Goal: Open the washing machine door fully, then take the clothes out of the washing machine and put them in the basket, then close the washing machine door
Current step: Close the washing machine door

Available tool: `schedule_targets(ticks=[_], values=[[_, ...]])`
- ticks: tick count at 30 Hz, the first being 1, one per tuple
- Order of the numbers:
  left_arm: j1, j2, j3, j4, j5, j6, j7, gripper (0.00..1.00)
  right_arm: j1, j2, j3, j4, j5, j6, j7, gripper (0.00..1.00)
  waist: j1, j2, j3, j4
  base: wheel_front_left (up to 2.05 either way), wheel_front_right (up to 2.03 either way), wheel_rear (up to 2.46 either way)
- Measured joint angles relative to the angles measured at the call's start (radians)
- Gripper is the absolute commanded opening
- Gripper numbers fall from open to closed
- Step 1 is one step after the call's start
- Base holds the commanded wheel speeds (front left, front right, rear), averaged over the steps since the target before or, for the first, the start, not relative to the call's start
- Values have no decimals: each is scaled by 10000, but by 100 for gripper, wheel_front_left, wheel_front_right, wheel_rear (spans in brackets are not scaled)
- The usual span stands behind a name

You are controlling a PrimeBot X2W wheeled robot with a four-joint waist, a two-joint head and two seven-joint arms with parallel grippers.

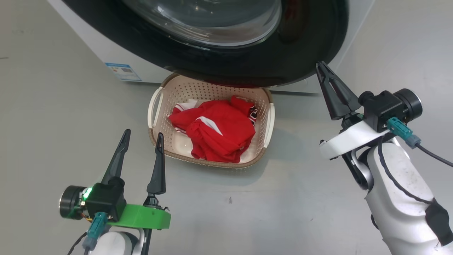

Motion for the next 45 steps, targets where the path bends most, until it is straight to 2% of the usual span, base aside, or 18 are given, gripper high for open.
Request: schedule_targets(ticks=[12,45], values=[[-303,-98,65,117,105,0,0,100,-1040,-322,29,1164,270,4,94,0,0,0,498,581,0,0,0],[-745,-186,-23,293,176,0,0,100,-3894,-1143,-673,3394,780,92,73,0,0,0,727,768,0,0,0]])
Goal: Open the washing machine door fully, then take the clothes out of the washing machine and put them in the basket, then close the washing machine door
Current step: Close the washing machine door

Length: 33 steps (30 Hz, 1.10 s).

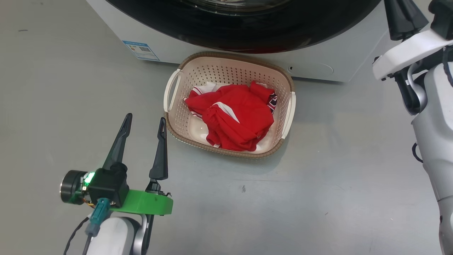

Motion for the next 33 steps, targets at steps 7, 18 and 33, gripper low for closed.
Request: schedule_targets(ticks=[7,18,33], values=[[-12,-4,-6,48,0,0,0,100,-185,-21,-44,416,29,0,-84,0,0,0,-35,18,0,0,0],[-21,-15,113,180,-56,0,0,100,-45,437,165,761,431,-2,-128,0,0,0,-269,-129,0,0,0],[-7,-21,178,537,79,0,0,100,2096,968,12,-752,627,-2,-182,0,0,0,-980,-672,0,0,0]])
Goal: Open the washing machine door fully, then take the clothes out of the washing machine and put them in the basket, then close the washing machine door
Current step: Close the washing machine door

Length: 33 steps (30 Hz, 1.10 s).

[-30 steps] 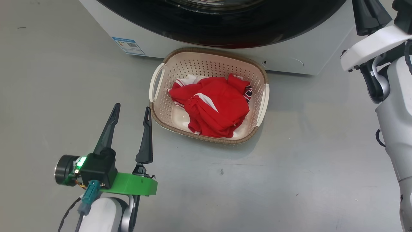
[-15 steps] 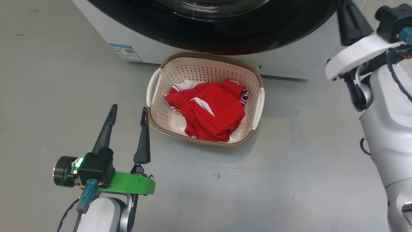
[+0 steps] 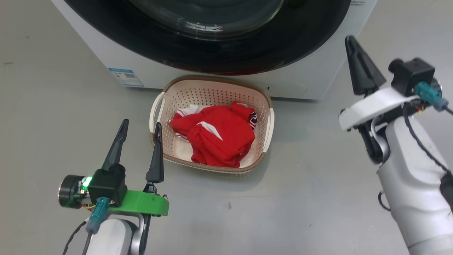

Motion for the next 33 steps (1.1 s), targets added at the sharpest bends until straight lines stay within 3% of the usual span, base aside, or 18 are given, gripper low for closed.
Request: schedule_targets(ticks=[3,4,5,14,24,33], values=[[31,0,88,59,2,0,0,100,639,146,-96,-201,0,0,0,44,0,0,-210,-125,0,0,0],[58,0,150,65,2,0,0,100,831,219,-107,-257,0,0,0,89,0,0,-279,-172,0,0,0],[103,0,203,81,2,0,0,100,1016,268,-111,-320,0,0,0,100,0,0,-347,-217,0,0,0],[662,4,265,387,2,0,0,100,2366,441,-280,-940,-113,-125,0,100,-1,0,-965,-620,0,0,0],[1111,10,249,604,-125,0,0,100,3807,640,-663,-1720,-203,-625,0,100,0,0,-1562,-1044,0,0,0],[1358,19,142,729,-272,0,0,100,5020,836,-729,-2431,-362,-819,0,100,-1,0,-2011,-1398,0,0,0]])
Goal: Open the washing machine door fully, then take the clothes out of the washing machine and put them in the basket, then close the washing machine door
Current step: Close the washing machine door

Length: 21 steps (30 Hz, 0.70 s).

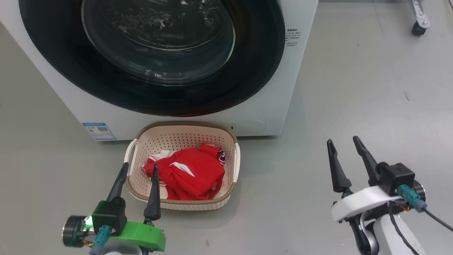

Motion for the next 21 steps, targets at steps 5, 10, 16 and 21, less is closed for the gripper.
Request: schedule_targets(ticks=[5,10,16,21], values=[[213,2,6,31,-48,0,0,100,520,58,17,-205,-105,-92,0,100,0,0,-178,-169,0,0,0],[437,4,12,82,-92,0,0,100,1084,81,-2,-422,-115,-213,0,100,0,0,-412,-335,0,0,0],[713,10,-132,196,-90,0,94,100,1549,102,-63,-673,-188,-267,0,100,0,0,-716,-463,0,0,0],[870,13,-178,198,-92,0,109,100,1825,148,-61,-882,-190,-339,0,100,0,0,-960,-499,0,0,0]])
